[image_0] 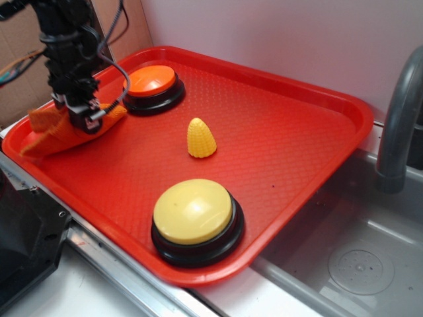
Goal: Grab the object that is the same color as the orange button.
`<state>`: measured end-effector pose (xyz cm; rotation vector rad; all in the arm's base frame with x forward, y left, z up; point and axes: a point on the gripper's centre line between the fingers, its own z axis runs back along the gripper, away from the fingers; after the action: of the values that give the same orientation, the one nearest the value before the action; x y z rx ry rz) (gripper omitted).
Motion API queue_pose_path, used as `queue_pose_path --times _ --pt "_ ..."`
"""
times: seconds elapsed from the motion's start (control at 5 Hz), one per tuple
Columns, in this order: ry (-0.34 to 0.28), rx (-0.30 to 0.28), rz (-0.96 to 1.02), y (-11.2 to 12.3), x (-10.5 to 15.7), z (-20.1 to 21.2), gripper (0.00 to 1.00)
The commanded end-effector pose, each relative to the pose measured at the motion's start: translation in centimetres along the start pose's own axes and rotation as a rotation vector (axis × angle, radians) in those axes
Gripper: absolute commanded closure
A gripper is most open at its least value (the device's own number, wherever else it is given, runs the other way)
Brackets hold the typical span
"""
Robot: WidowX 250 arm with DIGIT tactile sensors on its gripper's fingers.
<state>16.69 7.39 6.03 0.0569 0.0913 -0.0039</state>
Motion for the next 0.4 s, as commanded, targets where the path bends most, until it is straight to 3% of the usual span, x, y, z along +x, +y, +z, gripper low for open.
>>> queue_pose_path --times 0.0,0.2 --pt "-0.146 0.026 -0.007 -0.5 -2.0 6.0 1.0" --pt "-0.125 -0.053 0.043 -1.9 -1.2 9.7 1.0"
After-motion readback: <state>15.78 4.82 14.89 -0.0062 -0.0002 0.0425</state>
